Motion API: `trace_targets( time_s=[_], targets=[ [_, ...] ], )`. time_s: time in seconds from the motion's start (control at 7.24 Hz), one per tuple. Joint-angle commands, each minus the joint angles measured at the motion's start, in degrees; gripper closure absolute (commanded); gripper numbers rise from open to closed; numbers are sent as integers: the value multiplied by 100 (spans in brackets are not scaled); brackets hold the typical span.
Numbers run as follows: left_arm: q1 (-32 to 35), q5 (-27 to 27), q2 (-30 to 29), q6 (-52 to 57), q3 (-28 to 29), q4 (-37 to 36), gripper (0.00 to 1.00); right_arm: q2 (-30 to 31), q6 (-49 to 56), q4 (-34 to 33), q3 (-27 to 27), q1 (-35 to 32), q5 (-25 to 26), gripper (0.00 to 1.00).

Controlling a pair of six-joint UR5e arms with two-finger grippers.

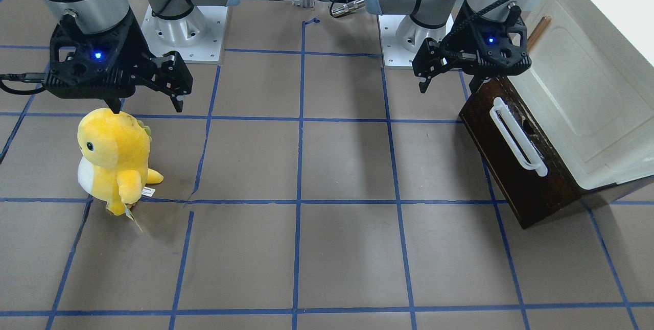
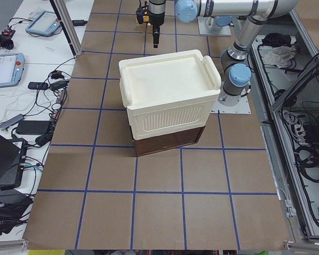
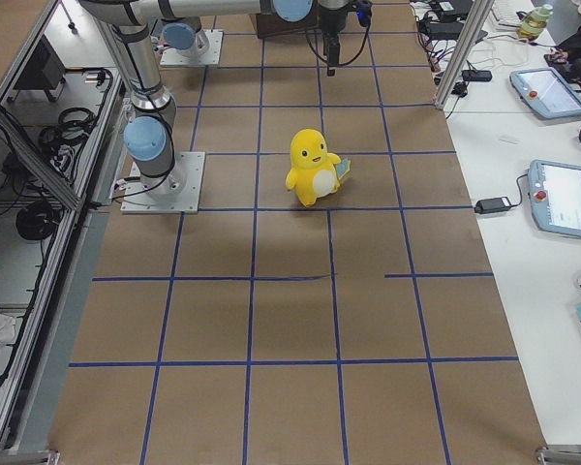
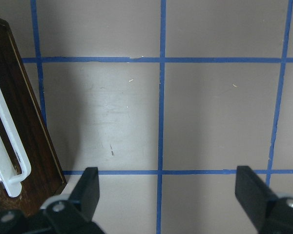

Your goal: Pull drawer sideways

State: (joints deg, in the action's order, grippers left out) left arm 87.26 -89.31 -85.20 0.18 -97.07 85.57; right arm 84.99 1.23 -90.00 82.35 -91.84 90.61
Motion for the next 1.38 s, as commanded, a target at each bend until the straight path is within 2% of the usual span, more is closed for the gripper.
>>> trace_targets(
  time_s=[0.0, 0.28, 0.41, 0.55, 0.69, 0.83, 0.97, 1.24],
  targets=[
    [10, -504, -311, -576, -23, -382, 0, 0, 0, 0, 0, 0, -8, 0],
    [255, -1419, -837, -1358, -23, -401, 0, 0, 0, 0, 0, 0, -8, 0],
    [309, -1675, -1084, -1520, -23, -418, 0, 0, 0, 0, 0, 0, 1, 0],
    [335, -2391, -1304, -1539, -40, -444, 0, 0, 0, 0, 0, 0, -8, 0],
    [370, -2825, -1462, -1800, -127, -453, 0, 0, 0, 0, 0, 0, -8, 0],
    [371, -2933, -1594, -2229, -189, -436, 0, 0, 0, 0, 0, 0, -8, 0],
    [371, -3378, -1744, -2312, -198, -445, 0, 0, 0, 0, 0, 0, -8, 0],
    [371, -3775, -2034, -2566, -207, -454, 0, 0, 0, 0, 0, 0, 1, 0]
  ],
)
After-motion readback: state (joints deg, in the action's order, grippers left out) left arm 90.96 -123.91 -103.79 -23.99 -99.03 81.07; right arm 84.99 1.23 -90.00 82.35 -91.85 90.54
